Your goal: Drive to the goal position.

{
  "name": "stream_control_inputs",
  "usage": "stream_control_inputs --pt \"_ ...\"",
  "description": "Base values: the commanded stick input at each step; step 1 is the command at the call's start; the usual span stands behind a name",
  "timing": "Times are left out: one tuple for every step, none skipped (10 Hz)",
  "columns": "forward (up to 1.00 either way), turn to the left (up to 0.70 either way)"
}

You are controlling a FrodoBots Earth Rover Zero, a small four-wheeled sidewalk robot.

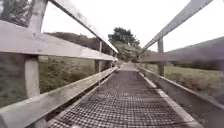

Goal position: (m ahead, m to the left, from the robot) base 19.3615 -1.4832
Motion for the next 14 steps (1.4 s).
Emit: stream_control_inputs --pt "1.00 0.00" --pt "1.00 0.00" --pt "1.00 0.00" --pt "1.00 0.00" --pt "1.00 0.00" --pt "1.00 0.00" --pt "1.00 0.00" --pt "1.00 0.00" --pt "1.00 0.00" --pt "1.00 0.00" --pt "1.00 0.00" --pt "1.00 0.06" --pt "1.00 0.16" --pt "1.00 0.34"
